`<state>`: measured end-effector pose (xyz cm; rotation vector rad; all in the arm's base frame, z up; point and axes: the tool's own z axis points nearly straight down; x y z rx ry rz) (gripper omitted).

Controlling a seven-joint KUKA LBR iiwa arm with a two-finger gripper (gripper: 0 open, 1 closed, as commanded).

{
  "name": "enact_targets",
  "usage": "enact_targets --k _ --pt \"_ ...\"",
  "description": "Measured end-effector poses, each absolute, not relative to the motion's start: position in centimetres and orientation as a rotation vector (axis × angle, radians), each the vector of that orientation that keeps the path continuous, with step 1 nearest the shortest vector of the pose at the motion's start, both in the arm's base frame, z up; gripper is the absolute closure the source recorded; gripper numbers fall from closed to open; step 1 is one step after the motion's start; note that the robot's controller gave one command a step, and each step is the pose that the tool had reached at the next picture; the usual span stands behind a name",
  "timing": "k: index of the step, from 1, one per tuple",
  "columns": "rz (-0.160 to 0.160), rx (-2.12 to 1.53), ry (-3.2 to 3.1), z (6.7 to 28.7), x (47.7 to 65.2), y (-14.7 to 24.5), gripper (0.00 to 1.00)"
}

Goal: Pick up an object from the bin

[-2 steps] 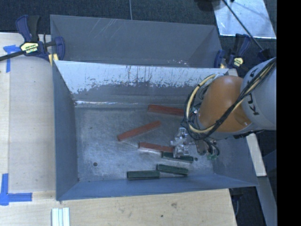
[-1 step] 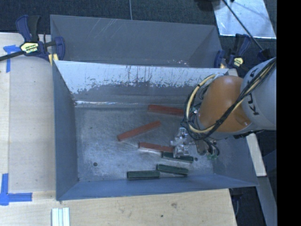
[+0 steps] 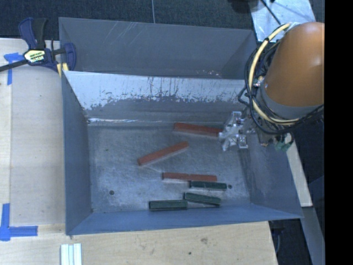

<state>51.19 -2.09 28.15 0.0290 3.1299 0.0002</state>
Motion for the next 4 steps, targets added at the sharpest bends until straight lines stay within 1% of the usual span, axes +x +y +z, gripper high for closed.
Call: enact_targets --k 1,2,3,4 --pt "0.0 0.03 3.138 27.7 51.1 -2.1 1.0" --pt "0.001 0.2 3.138 14.3 55.6 -0.9 0.0" --pt "0.0 0.199 3.132 14.8 55.7 -0.9 0.0" --pt "-0.001 -0.019 3.111 7.9 58.3 2.5 1.0"
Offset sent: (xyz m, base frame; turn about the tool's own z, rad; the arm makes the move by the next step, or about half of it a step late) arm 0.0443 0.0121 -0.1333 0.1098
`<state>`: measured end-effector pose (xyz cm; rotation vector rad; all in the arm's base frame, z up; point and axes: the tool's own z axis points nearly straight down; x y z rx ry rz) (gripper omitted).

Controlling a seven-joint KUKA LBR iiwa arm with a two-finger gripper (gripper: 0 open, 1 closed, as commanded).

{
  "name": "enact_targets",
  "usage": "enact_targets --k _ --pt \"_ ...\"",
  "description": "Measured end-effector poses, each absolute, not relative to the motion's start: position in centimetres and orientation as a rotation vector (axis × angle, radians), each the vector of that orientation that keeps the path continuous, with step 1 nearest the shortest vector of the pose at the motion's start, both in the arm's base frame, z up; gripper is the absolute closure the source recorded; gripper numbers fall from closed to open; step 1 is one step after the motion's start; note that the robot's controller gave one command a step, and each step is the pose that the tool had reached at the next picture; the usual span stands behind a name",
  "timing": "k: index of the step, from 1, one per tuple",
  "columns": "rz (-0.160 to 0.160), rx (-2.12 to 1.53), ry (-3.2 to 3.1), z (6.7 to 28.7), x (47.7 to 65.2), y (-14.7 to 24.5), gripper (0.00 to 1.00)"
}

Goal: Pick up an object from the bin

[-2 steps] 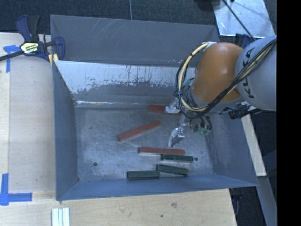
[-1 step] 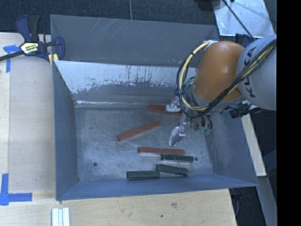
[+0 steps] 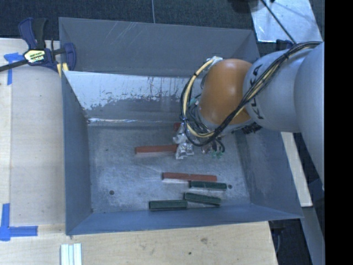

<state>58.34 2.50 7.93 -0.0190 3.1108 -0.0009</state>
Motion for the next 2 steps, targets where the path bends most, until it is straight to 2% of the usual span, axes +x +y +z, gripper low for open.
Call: enact_targets --k 1,2 --pt "-0.001 -0.019 3.111 7.9 58.3 2.5 1.0" --pt "0.0 -0.147 3.133 22.7 57.7 2.9 1.0"
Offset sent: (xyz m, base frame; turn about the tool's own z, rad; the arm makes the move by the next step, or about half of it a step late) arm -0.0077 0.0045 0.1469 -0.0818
